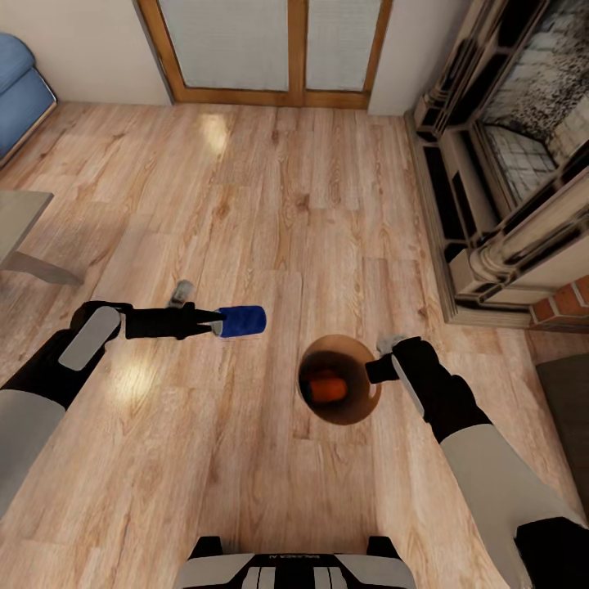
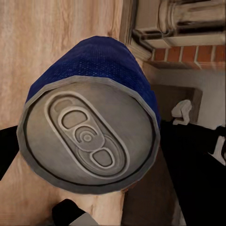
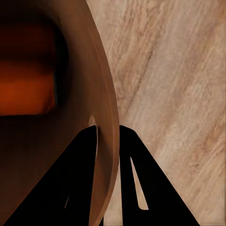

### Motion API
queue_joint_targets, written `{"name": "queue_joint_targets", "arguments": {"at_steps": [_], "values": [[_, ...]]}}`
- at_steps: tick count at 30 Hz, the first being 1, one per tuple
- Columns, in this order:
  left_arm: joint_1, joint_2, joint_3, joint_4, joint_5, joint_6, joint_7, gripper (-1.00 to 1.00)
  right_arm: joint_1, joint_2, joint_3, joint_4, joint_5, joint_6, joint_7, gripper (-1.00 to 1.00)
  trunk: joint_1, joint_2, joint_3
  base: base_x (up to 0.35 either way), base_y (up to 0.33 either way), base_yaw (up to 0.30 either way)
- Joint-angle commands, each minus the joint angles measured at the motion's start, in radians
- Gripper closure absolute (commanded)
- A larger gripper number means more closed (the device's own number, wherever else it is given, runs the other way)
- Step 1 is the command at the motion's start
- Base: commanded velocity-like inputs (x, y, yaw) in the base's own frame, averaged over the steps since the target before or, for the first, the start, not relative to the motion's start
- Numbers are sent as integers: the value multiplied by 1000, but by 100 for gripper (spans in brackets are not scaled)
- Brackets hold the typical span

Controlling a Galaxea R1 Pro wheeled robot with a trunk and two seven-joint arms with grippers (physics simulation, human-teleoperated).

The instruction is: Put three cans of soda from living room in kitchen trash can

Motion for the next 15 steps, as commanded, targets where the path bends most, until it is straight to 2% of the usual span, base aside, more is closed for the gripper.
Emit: {"name": "queue_joint_targets", "arguments": {"at_steps": [1, 6, 7, 9, 10, 15], "values": [[0, 7, -1, -15, 39, 0, 0, 100, -1, 5, 0, 3, -34, 2, 7, 100, 0, 0, 0, 0, 0, 0], [0, 23, -15, -71, 147, 0, -1, 100, -2, 14, 0, 9, -34, 2, 7, 100, 0, 0, 0, 0, 0, 0], [0, 25, -32, -82, 175, 0, -1, 100, -2, 17, 0, 10, -34, 2, 7, 100, 0, 0, 0, 0, 0, 0], [0, 25, -48, -89, 204, 0, -1, 100, -2, 23, 1, 12, -34, 2, 7, 100, 0, 0, 0, 0, 0, 0], [-1, 24, -59, -94, 235, 0, -1, 100, -2, 32, 1, 19, -32, 2, 7, 100, 0, 0, 0, 0, 0, 0], [-11, 20, -75, -126, 296, 0, 1, 100, -8, 57, 2, 42, -27, 2, 5, 100, 0, 0, 0, 0, 0, 0]]}}
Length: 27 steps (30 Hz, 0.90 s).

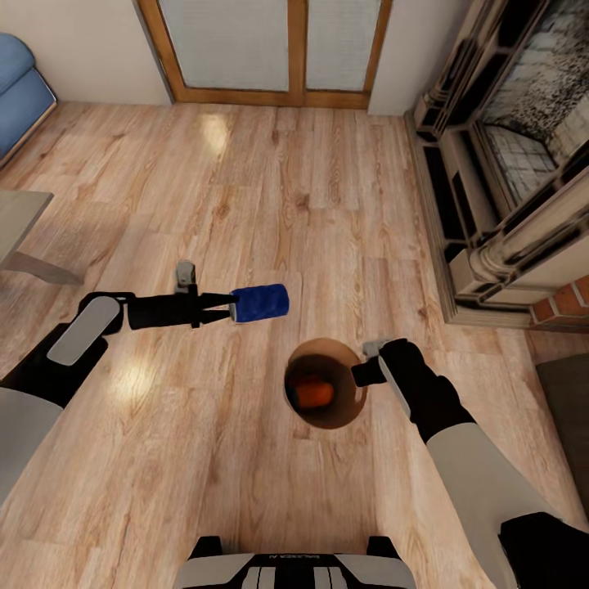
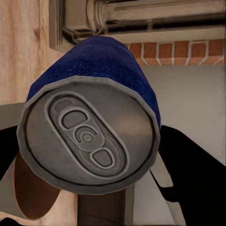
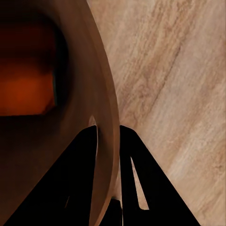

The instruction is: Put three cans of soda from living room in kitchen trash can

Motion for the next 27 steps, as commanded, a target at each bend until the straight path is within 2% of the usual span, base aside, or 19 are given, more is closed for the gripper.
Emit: {"name": "queue_joint_targets", "arguments": {"at_steps": [1, 5, 9, 12, 17, 18, 21, 23, 27], "values": [[-2, -1, -3, -10, 6, 0, 2, 100, -2, 4, 0, 5, -12, 1, 4, 100, 0, 0, 0, 0, 0, 0], [-4, -3, -16, -20, 14, 0, 5, 100, -5, 10, 1, 10, -11, 1, 0, 100, 0, 0, 0, 0, 0, 0], [-7, -6, -57, -24, 18, 0, 7, 100, -6, 15, 1, 12, -11, 1, -2, 100, 0, 0, 0, 0, 0, 0], [-11, -19, -85, -25, 18, 0, 16, 100, -6, 18, 1, 13, -11, 1, -2, 100, 0, 0, 0, 0, 0, 0], [-13, -33, -136, -26, 18, 0, 53, 100, -6, 19, 2, 13, -11, 1, -4, 100, 0, 0, 0, 0, 0, 0], [-13, -36, -156, -26, 18, 0, 63, 100, -6, 19, 2, 13, -11, 1, -4, 100, 0, 0, 0, 0, 0, 0], [-14, -44, -181, -24, 19, 0, 72, 100, -6, 19, 2, 14, -11, 1, -4, 100, 0, 0, 0, 0, 0, 0], [-14, -55, -192, -23, 19, 0, 77, 100, -6, 19, 2, 14, -11, 1, -4, 100, 0, 0, 0, 0, 0, 0], [-14, -98, -229, -24, 17, 0, 116, 100, -6, 19, 3, 15, -11, 1, -5, 100, 0, 0, 0, 0, 0, 0]]}}
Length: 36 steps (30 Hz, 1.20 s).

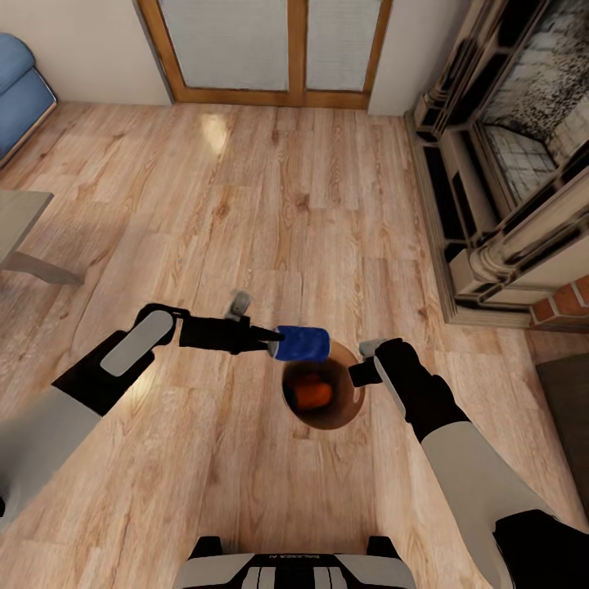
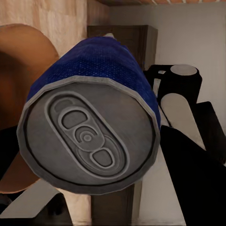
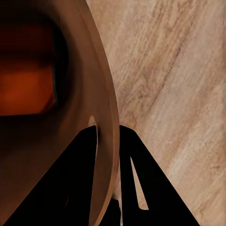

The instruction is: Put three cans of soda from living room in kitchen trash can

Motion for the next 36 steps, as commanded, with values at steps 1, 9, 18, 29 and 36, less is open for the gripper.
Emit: {"name": "queue_joint_targets", "arguments": {"at_steps": [1, 9, 18, 29, 36], "values": [[0, -7, -10, -1, 1, 0, 11, 100, 0, 0, 0, 0, -31, 1, 7, 100, 0, 0, 0, 0, 0, 0], [0, -49, -54, 0, 2, 0, 68, 100, 0, 0, 0, 0, -31, 1, 6, 100, 0, 0, 0, 0, 0, 0], [0, -72, -64, 1, 0, 0, 169, 100, 0, 0, 0, 0, -31, 1, 6, 100, 0, 0, 0, 0, 0, 0], [0, -87, -65, -9, -3, 0, 275, 100, 0, 0, 1, 0, -31, 1, 6, 100, 0, 0, 0, 0, 0, 0], [0, -94, -65, -16, -4, 0, 346, 100, 0, 0, 1, 0, -31, 1, 6, 100, 0, 0, 0, 0, 0, 0]]}}
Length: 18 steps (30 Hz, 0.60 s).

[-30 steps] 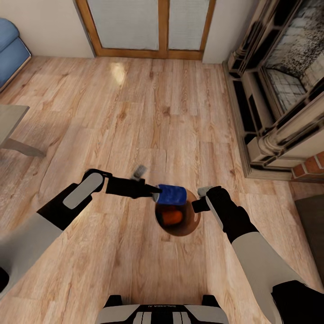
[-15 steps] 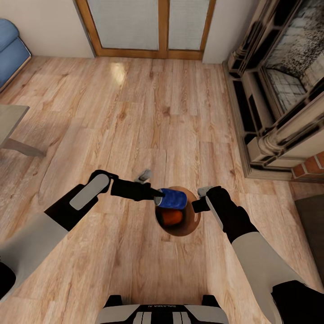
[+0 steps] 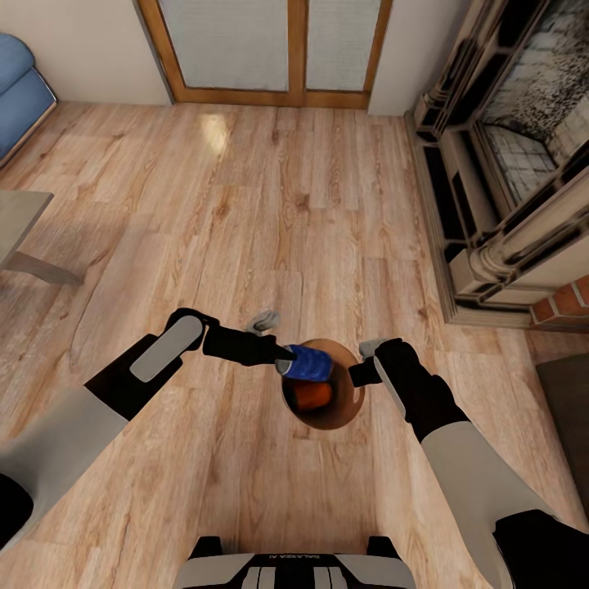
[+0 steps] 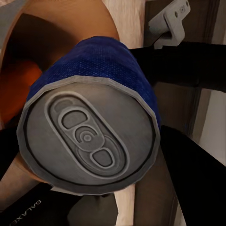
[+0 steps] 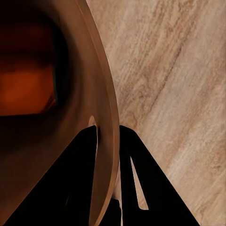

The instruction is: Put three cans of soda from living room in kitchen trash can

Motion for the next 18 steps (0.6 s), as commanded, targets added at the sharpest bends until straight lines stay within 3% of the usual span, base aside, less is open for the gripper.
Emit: {"name": "queue_joint_targets", "arguments": {"at_steps": [1, 8, 18], "values": [[0, -1, 0, -2, 0, 0, 7, 100, 0, 0, 0, 0, -28, 1, 7, 100, 0, 0, 0, 0, 0, 0], [0, -15, 0, -16, 1, 0, 56, 100, 0, 0, 0, 0, -28, 1, 7, 100, 0, 0, 0, 0, 0, 0], [0, -87, -13, -24, 4, 0, 128, 100, 0, 0, 1, 0, -27, 1, 5, 100, 0, 0, 0, 0, 0, 0]]}}
